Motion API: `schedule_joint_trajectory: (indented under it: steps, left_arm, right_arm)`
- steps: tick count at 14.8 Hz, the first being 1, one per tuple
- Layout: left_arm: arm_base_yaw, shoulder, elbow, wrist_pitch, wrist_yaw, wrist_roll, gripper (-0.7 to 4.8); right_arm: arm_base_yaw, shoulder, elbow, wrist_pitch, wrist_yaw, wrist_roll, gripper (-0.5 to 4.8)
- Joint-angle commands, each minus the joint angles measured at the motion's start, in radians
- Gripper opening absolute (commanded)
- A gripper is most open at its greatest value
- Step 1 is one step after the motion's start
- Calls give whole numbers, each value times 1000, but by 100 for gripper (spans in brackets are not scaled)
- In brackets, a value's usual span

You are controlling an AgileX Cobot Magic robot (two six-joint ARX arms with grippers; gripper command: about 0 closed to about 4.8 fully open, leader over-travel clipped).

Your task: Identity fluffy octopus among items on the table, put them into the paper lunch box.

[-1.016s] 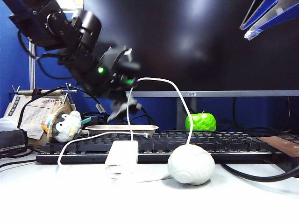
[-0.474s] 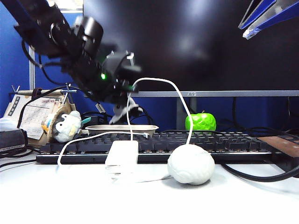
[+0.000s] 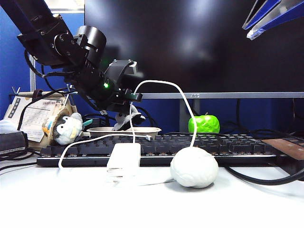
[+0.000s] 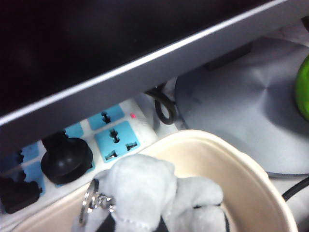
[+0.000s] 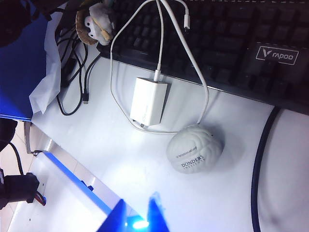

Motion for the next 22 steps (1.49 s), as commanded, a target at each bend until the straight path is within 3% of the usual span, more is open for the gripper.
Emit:
schedule_joint_trajectory:
  steps: [1,6,11,16,22]
  left_arm:
    - [1,-4,5,18,0,3,57]
    - [1,-4,5,17,0,0,57]
    - [1,-4,5,16,0,0,57]
    - [1,-4,5,-11,0,0,57]
    - [1,-4,5,-13,0,0,57]
  right_arm:
    - [1,-3,5,40,-1,-3,68]
    - [2,-3,3,170,25,-12,68]
    - [79,34,-18,222,134,-216,68]
    - [165,40,-116,488,283,-240,68]
    - [166,50,-121,526,312,-269,68]
